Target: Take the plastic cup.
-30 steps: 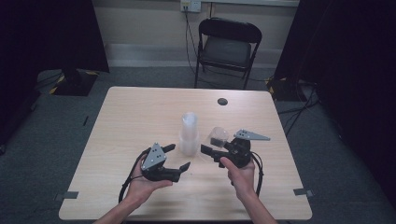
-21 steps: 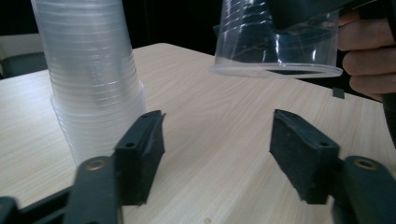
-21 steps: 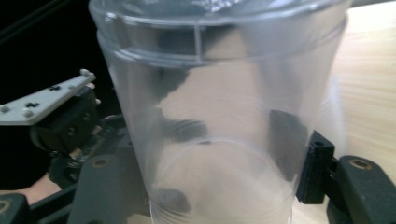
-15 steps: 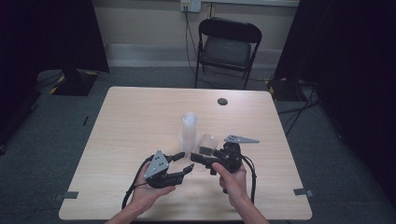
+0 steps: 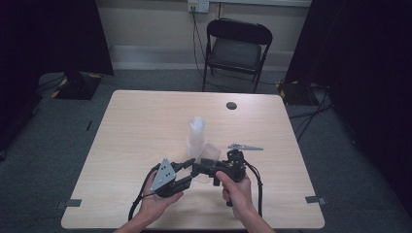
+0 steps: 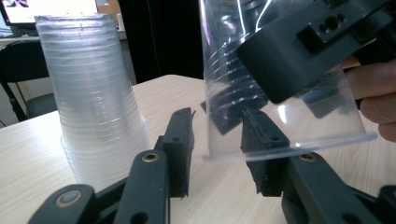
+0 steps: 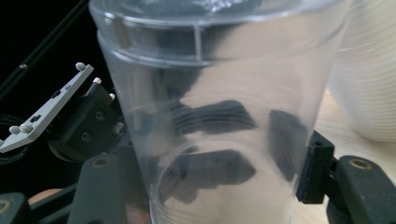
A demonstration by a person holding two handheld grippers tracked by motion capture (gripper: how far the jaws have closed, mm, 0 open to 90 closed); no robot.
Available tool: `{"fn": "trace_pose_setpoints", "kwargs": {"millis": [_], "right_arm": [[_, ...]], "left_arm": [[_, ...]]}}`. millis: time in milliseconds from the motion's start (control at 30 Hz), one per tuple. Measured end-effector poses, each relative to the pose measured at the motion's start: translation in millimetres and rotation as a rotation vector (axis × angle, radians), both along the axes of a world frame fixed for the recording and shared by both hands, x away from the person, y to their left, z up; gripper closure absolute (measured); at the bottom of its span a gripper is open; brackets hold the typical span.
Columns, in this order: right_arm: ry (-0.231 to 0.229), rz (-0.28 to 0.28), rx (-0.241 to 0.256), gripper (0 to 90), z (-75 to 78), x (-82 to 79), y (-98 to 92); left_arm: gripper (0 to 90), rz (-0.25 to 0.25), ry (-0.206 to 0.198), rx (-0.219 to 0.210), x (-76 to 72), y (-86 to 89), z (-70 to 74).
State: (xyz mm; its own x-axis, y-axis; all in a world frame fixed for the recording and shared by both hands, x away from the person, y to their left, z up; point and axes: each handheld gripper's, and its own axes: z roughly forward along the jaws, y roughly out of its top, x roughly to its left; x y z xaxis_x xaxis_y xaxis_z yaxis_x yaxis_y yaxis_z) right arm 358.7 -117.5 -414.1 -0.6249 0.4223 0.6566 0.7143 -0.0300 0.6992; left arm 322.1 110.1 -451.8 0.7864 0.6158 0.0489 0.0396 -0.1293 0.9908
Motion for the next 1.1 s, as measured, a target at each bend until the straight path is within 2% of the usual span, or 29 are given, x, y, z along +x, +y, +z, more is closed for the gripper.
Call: {"fn": "trace_pose_setpoints", "kwargs": {"millis": [67,167,333,400,433,533,700,833,900,1100], "right_arm": [[0.006,0.0,0.001,36.8,-0.4,-0.3,1.8],[0.013,0.002,0.007,37.0,-0.8,-0.7,3.2],[0.037,0.015,0.015,37.1,-1.8,-0.9,5.6],[0.044,0.012,0.012,37.1,-1.8,-1.0,6.1],[0.05,0.007,0.012,37.2,-2.5,-0.5,6.2],[0.066,0.003,0.022,37.4,-3.1,-0.3,6.2],[0.083,-0.007,0.037,37.8,-4.5,0.9,5.6],[0.087,-0.005,0.041,37.6,-4.9,0.5,5.8],[0.087,-0.006,0.045,36.9,-5.6,1.0,5.2],[0.108,0.001,0.052,36.5,-7.9,2.4,5.6]], "left_arm": [[62.8,0.008,-0.011,0.004,-0.5,-0.2,-1.1],[61.1,0.011,-0.006,0.007,-1.0,-1.6,-3.6],[62.4,0.024,-0.04,0.001,-2.3,-1.9,-2.0],[63.9,0.02,-0.037,0.007,-1.9,-2.2,-2.5],[63.8,0.015,-0.025,-0.004,-1.1,-3.1,-2.8],[62.4,0.015,-0.026,-0.001,-1.2,-4.8,-3.7],[61.7,0.014,-0.034,0.027,-2.2,-5.5,-4.2],[64.5,0.016,-0.039,0.018,-2.5,-4.6,-3.5],[66.9,0.023,-0.027,-0.012,-2.0,-4.8,-3.0],[71.3,0.031,-0.049,0.002,-1.7,-3.0,-3.3]]}}
